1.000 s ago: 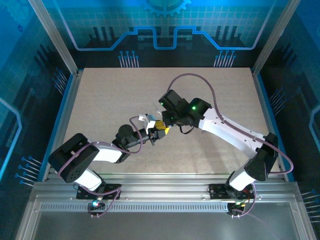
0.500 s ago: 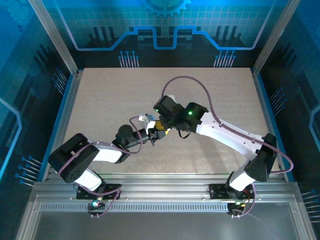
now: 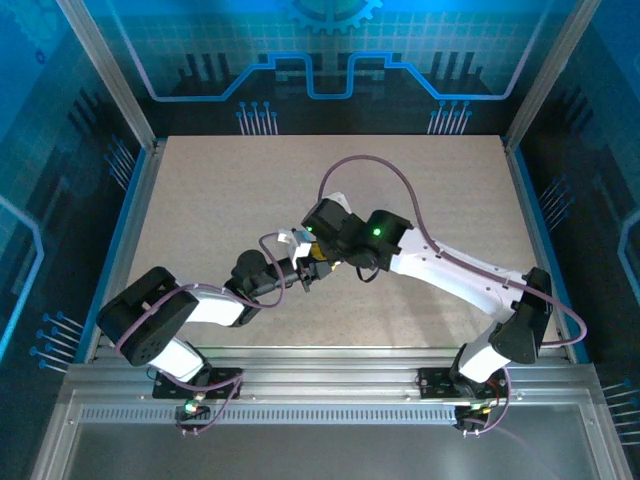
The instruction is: Insert wireless bluetooth earbuds into charging case
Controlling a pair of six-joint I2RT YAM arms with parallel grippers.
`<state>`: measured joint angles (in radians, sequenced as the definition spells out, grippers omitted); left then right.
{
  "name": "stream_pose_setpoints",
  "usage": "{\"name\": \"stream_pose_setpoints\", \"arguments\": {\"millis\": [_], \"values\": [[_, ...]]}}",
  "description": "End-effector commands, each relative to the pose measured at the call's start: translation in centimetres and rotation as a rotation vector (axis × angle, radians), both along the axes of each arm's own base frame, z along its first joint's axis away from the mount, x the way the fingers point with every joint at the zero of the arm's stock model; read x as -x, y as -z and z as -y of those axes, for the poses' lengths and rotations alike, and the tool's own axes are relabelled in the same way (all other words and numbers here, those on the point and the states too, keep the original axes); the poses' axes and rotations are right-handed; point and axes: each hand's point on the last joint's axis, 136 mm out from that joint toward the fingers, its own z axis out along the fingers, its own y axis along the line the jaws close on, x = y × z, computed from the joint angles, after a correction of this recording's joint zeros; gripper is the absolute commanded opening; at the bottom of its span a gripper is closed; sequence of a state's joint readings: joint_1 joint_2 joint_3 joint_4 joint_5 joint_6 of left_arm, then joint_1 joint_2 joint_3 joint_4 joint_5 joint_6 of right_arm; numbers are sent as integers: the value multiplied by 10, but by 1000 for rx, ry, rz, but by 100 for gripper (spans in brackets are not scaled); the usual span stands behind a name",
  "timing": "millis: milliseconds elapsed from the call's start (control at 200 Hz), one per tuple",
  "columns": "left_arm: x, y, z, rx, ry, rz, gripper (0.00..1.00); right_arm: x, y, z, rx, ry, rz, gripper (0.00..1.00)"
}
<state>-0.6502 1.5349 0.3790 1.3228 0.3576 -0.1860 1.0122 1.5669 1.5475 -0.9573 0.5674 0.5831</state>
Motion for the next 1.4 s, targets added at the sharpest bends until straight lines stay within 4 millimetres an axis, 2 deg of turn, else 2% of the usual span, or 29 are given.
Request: {"name": "stream_pose_setpoints", "arguments": {"millis": [0,190,395,575,810,1041,1396], "values": [[-2,-20,0,48,-4,44,20,6,-5,4,62,-1,12,17],[-1,-20,0,43,-4,47,20,4,-9,4,88,1,29,17],[-1,-23,0,46,-4,53,20,10,-2,-7,43,-33,-9,17],[-1,-25,-1,50,-6,56,20,12,2,-6,34,-31,-1,17],[2,-30,0,65,10,61,20,3,0,4,52,20,25,17],[3,-27,0,58,16,58,20,-3,-8,3,28,19,51,17],[6,-35,-2,80,15,66,20,-8,-8,3,43,29,70,17]]}}
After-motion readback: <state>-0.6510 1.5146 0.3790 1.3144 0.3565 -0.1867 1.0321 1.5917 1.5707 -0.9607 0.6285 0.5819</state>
